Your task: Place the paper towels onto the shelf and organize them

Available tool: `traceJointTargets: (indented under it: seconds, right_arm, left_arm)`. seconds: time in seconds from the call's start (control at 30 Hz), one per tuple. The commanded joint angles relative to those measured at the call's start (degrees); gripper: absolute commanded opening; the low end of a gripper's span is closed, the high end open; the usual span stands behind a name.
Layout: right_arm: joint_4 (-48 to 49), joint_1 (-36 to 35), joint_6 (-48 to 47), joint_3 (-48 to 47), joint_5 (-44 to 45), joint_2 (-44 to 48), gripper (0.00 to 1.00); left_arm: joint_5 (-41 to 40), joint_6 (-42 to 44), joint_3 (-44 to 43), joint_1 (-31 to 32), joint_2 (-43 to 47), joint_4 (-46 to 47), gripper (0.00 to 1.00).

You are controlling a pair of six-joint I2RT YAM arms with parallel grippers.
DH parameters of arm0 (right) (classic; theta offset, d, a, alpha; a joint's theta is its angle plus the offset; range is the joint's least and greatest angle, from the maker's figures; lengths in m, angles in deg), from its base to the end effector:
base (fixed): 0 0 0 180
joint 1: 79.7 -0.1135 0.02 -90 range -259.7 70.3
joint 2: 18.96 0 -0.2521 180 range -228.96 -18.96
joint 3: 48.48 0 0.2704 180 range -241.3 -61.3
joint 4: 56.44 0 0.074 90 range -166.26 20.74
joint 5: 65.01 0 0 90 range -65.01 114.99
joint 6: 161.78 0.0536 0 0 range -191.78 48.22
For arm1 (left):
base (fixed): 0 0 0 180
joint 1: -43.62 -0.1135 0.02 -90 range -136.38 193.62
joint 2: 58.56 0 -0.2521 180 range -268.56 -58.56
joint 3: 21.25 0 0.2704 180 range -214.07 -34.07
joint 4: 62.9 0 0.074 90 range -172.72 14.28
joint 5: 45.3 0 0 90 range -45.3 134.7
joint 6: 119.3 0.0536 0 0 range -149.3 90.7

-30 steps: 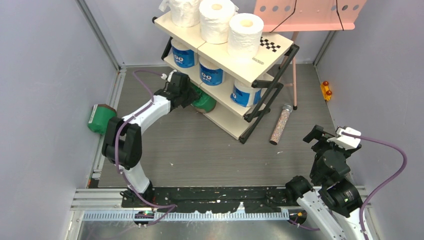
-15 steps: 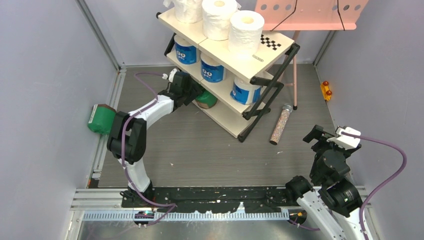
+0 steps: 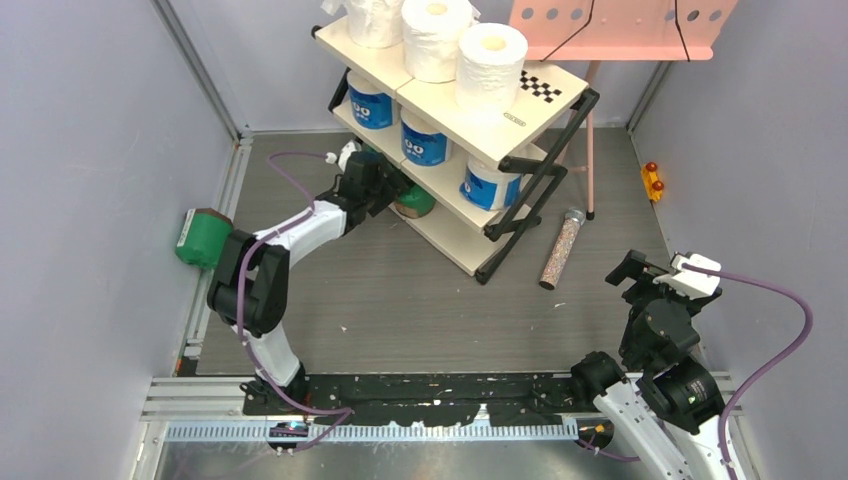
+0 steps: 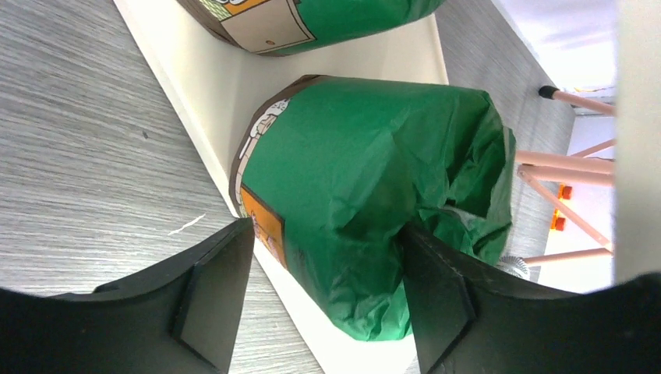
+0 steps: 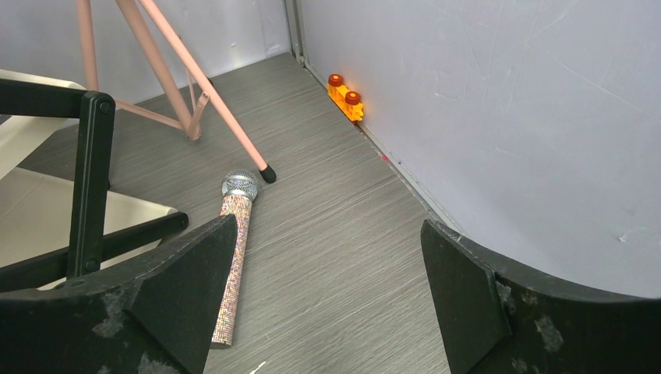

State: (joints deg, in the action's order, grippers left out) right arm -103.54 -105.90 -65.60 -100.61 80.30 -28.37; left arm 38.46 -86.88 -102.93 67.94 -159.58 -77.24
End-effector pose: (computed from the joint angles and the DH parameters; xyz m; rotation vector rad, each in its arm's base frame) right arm 0.0860 -0.0068 0.3302 0.4450 1.5640 -0.3583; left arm 0.3936 -0.1715 0.2008 -0.7037 2.1278 -0.6937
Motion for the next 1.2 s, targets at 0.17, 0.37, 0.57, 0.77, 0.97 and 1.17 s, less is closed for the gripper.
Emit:
traceJointTargets:
  seconds: [0.17, 0.37, 0.57, 0.77, 0.97, 1.17]
  right_arm:
    - [1.79, -0.26, 0.07, -0.02, -0.39, -0.09, 0.95]
    - [1.81, -0.26, 0.07, 0.07, -0.63, 0.0, 0.95]
    - [1.76, -0.26, 0.0, 0.09, -0.75, -0.15, 0.95]
    - [1.76, -0.27, -0.1, 0.19, -1.04, -0.29, 0.95]
    - [1.79, -0.27, -0.37, 0.13, -1.95, -0.97, 0.95]
    - [1.71, -0.26, -0.44, 0.05, -2.92, -1.32, 0.95]
  left_arm:
    - [-1.65, 0.73, 4.7, -0.1, 8.28, 6.25, 0.78]
    - [-1.84, 0.54, 8.32, -1.37, 12.36, 5.78, 0.76]
    - [-4.11, 5.53, 10.15, -5.82, 18.56, -5.13, 0.77]
    - [-15.16, 12.55, 10.04, -12.91, 25.31, -22.04, 0.81]
    - [-17.69, 13.24, 15.49, -27.78, 31.39, -23.92, 0.87]
    - [-13.19, 12.06, 21.12, -42.76, 35.06, -16.94, 0.89]
